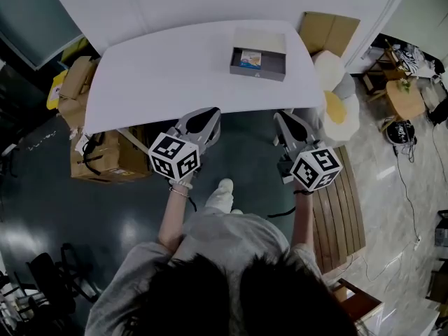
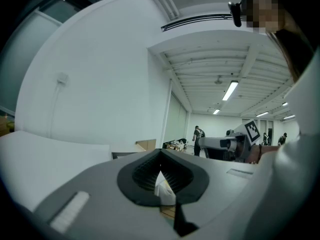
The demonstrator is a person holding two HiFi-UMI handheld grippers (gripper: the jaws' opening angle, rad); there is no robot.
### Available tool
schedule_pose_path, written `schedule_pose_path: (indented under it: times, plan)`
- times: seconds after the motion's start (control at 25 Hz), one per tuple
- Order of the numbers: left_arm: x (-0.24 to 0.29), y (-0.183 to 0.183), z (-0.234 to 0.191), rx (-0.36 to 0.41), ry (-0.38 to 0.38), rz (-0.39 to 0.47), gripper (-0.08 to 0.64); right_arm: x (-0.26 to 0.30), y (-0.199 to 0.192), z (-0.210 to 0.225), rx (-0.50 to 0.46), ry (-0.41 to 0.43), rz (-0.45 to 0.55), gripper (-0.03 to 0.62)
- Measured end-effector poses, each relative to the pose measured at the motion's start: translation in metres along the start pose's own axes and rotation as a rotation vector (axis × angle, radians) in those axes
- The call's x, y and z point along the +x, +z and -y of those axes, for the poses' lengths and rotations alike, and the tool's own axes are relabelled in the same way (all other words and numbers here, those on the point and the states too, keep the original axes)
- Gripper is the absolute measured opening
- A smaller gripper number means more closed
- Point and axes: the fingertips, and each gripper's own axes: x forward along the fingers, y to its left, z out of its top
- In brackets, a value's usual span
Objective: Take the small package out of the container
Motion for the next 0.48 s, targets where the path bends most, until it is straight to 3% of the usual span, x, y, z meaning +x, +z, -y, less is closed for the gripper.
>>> schedule_pose_path:
  times: [0.48]
  plan:
    - [0.049, 0.008, -0.046, -0.015, -0.031, 0.000, -0.008, 0.055, 0.002, 0.032, 0.016, -0.012, -0.002, 0.012]
